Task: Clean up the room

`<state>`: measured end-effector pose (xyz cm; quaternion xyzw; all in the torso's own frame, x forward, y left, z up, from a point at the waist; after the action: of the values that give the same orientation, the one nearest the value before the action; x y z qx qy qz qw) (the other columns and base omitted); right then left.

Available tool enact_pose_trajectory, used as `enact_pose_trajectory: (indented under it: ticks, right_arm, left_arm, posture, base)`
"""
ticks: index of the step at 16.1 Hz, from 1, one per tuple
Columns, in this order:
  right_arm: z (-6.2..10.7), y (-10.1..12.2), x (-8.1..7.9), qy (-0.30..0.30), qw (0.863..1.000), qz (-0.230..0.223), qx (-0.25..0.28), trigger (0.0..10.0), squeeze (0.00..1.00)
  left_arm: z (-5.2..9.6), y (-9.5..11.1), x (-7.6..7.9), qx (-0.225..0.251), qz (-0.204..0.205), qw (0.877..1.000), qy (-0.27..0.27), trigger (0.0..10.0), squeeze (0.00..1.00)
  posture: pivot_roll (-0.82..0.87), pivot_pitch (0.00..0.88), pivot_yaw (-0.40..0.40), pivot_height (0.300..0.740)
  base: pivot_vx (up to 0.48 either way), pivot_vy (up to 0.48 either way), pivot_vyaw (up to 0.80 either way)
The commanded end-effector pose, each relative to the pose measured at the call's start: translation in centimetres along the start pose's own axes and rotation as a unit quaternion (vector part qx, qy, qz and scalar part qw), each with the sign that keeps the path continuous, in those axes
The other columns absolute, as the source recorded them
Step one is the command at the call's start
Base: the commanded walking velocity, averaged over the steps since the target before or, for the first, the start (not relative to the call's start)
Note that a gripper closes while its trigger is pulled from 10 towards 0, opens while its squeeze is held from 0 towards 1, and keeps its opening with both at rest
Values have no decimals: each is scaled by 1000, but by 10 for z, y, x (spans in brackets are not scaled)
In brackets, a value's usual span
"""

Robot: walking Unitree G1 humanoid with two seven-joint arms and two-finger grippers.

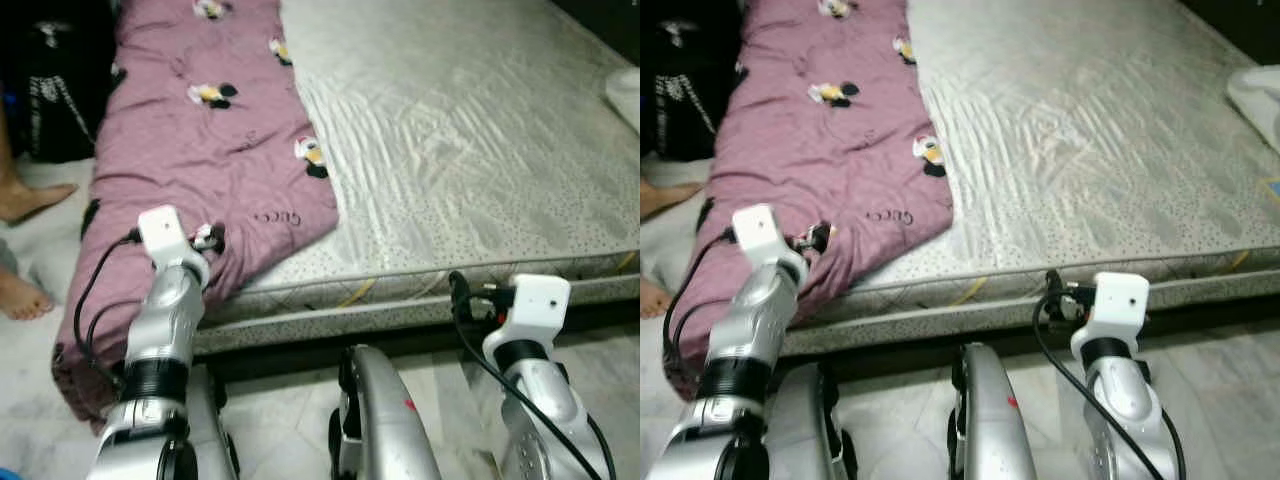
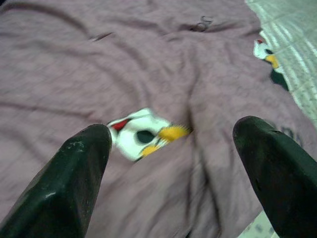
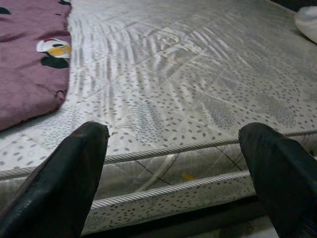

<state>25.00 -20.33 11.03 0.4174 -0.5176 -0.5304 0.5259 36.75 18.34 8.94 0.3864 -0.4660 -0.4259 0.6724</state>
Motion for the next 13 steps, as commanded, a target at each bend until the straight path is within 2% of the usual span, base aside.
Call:
enact_pose_trajectory:
  ticks: [1, 5, 10, 13]
  right_arm:
    - [2, 6, 1, -2, 1000, 7, 5, 10000, 0]
    - [10, 5, 7, -18, 1000, 1, -6, 10000, 0]
    - [9, 5, 8, -22, 1000, 4, -11, 10000, 0]
    - [8, 6, 7, -20, 1000, 7, -10, 10000, 0]
  left_arm:
    - [-2, 2, 0, 3, -15, 1000, -4, 10000, 0]
    - [-5, -6, 10, -10, -8, 1000, -25, 10000, 0]
    - [-8, -8, 23, -9, 0, 999, -45, 10000, 0]
    - [-9, -11, 19, -8, 8, 999, -30, 10000, 0]
  posture:
    - [-218, 200, -53, 568]
    - [-232, 207, -32, 568]
    - [-234, 187, -33, 568]
    - [-232, 181, -34, 568]
  base:
    - [0, 0, 0]
    - [0, 0, -200]
    - [0, 0, 0]
    - [0, 0, 0]
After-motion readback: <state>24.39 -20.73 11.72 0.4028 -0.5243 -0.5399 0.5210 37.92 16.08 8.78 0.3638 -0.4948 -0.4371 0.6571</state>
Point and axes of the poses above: a point about 5 cm out from each wrist's last joint towards the gripper, its own z axis pointing back from the gripper into the wrist, its own y axis along the axis of the wrist's last joint, x = y × z, the point moved 3 cm from there along -z, pointing out of the wrist towards the gripper, and after that the axes turned 4 degrees about z, right-handed, at the moved point
